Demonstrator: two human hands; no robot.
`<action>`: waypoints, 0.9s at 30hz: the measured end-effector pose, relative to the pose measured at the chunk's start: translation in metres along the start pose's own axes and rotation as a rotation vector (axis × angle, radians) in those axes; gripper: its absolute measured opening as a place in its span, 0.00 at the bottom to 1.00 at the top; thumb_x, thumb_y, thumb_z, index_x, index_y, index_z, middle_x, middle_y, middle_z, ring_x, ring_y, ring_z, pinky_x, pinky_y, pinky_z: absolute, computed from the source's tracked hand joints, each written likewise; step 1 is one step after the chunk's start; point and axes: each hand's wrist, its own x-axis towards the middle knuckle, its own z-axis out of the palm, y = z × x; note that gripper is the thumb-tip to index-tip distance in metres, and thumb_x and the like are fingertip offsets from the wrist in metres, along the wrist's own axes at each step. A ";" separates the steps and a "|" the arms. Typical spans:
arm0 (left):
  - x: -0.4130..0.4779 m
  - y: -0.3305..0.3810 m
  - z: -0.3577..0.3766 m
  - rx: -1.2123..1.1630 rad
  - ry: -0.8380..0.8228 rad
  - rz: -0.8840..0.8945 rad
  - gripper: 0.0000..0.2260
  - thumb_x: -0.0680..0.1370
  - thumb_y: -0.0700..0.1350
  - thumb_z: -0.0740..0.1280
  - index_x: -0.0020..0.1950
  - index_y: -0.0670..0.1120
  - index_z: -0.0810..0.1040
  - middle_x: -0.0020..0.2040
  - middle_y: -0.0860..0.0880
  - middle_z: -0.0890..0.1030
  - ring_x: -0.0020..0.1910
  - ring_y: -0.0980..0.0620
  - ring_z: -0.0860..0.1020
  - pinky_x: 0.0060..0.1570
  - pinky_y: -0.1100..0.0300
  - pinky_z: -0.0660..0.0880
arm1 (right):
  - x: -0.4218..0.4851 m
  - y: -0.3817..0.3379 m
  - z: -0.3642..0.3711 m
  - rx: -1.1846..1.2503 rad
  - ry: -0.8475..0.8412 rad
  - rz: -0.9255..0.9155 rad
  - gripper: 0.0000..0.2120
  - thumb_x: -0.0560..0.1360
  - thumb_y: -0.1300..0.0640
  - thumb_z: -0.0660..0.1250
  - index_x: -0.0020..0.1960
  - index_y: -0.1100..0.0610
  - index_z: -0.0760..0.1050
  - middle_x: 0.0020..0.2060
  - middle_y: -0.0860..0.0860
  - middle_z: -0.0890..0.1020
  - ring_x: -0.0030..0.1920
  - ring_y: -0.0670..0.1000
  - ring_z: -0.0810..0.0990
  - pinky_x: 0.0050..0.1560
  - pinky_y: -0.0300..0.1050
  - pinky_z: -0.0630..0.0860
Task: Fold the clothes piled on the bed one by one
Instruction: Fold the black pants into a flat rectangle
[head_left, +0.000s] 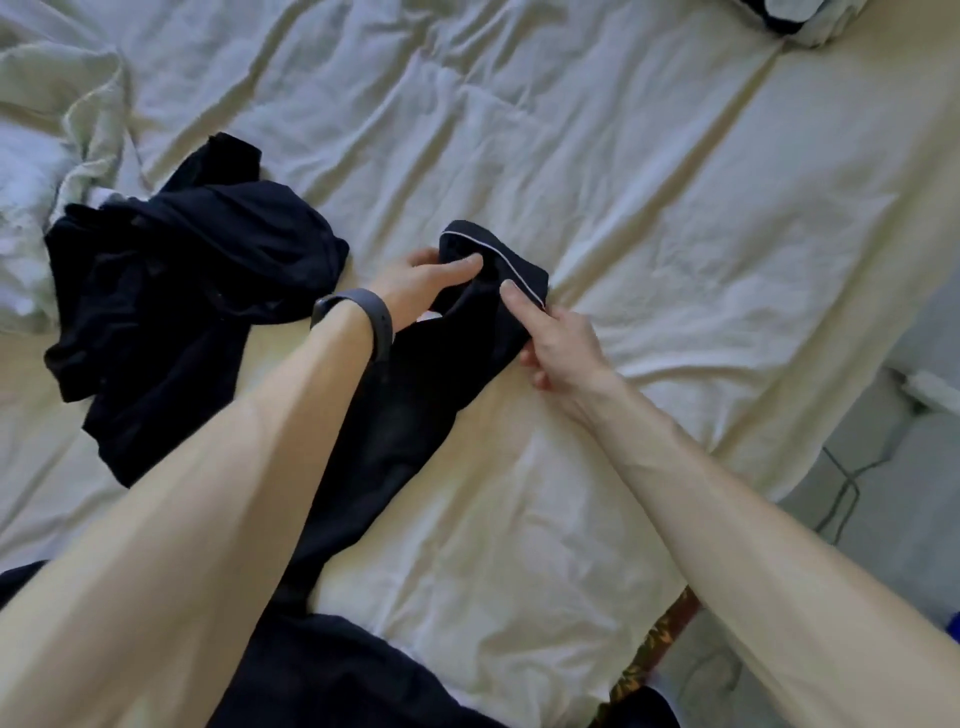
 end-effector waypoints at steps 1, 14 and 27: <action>0.004 0.007 -0.002 0.023 0.024 0.041 0.12 0.77 0.48 0.73 0.60 0.50 0.80 0.57 0.49 0.84 0.51 0.51 0.84 0.52 0.55 0.81 | 0.007 -0.010 0.003 0.040 0.016 -0.047 0.11 0.76 0.46 0.75 0.46 0.53 0.78 0.31 0.42 0.80 0.28 0.42 0.77 0.24 0.35 0.68; -0.030 -0.048 0.023 0.748 0.682 0.360 0.31 0.78 0.50 0.67 0.79 0.51 0.61 0.79 0.46 0.61 0.75 0.43 0.64 0.72 0.42 0.62 | 0.048 -0.040 -0.029 -0.422 0.551 -0.470 0.22 0.75 0.54 0.71 0.65 0.60 0.70 0.59 0.53 0.76 0.60 0.59 0.77 0.61 0.49 0.72; -0.233 -0.357 0.005 0.549 0.896 -0.338 0.28 0.80 0.62 0.43 0.80 0.60 0.45 0.83 0.52 0.45 0.81 0.48 0.44 0.76 0.37 0.44 | -0.095 0.186 0.182 -1.570 -0.592 -1.298 0.30 0.83 0.38 0.54 0.82 0.44 0.56 0.83 0.53 0.52 0.83 0.55 0.47 0.79 0.65 0.49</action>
